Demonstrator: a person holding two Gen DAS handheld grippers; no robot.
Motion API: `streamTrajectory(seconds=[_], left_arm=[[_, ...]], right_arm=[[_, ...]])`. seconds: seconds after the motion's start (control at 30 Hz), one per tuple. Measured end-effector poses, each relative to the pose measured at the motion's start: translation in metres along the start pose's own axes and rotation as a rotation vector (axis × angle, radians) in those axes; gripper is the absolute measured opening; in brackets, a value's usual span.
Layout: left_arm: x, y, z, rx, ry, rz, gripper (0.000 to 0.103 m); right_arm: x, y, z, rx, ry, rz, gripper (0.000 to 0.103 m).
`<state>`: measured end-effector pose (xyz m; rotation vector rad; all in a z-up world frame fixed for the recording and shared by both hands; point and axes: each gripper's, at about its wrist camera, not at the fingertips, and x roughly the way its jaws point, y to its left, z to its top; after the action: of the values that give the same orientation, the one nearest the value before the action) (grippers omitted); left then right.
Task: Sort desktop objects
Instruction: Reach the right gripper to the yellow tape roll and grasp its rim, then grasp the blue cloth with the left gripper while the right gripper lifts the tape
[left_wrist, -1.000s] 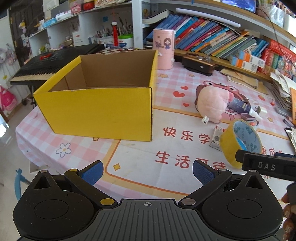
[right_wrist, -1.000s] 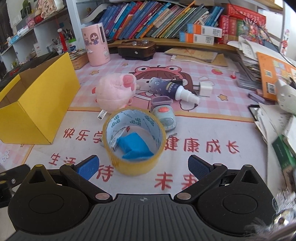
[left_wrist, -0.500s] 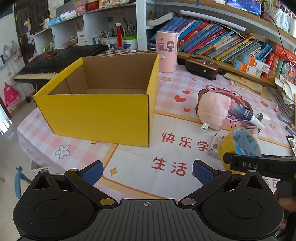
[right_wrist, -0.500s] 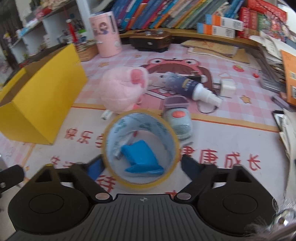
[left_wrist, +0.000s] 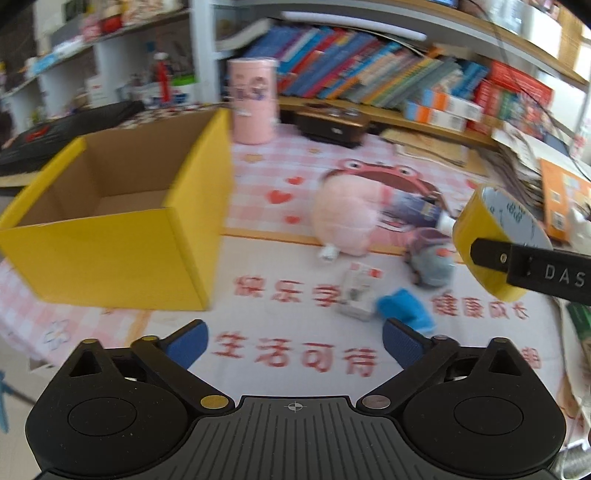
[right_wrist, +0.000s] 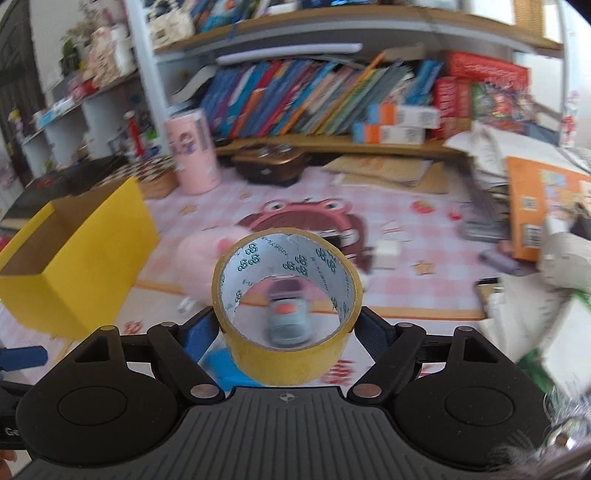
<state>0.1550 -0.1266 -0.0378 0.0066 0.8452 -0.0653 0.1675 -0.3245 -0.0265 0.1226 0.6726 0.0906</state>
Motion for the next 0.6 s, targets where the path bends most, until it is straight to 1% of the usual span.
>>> streamTrajectory(seconds=[0.03,0.1,0.17,0.2,0.27,0.3,0.37,0.47,0.6], left_arm=[[0.004,-0.005,0.001,0.009,0.008,-0.017,0.095],[0.011,-0.014,0.002,0.024,0.021,-0.056,0.089],[0.019,-0.025,0.003,0.041,0.036,-0.099,0.080],[0.023,-0.031,0.003,0.052,0.042,-0.122,0.078],[0.029,-0.042,0.003,0.077,0.048,-0.158,0.067],[0.033,-0.047,0.003,0.091,0.050,-0.171,0.065],[0.041,-0.057,0.004,0.120,0.048,-0.182,0.056],[0.053,-0.068,0.004,0.155,0.049,-0.172,0.052],[0.068,-0.077,0.004,0.176,0.068,-0.163,0.044]], right_arm=[[-0.001,-0.005,0.000,0.006,-0.001,-0.017,0.078],[-0.003,-0.014,-0.001,0.016,0.002,-0.045,0.078],[-0.005,-0.022,-0.003,0.020,0.005,-0.066,0.078],[-0.006,-0.025,-0.003,0.020,0.006,-0.075,0.078],[-0.010,-0.031,-0.005,0.013,0.003,-0.093,0.078],[-0.011,-0.033,-0.007,0.007,0.002,-0.101,0.078],[-0.012,-0.037,-0.007,-0.001,0.003,-0.108,0.078],[-0.013,-0.042,-0.008,-0.010,0.006,-0.113,0.078],[-0.012,-0.045,-0.010,-0.020,0.016,-0.110,0.078]])
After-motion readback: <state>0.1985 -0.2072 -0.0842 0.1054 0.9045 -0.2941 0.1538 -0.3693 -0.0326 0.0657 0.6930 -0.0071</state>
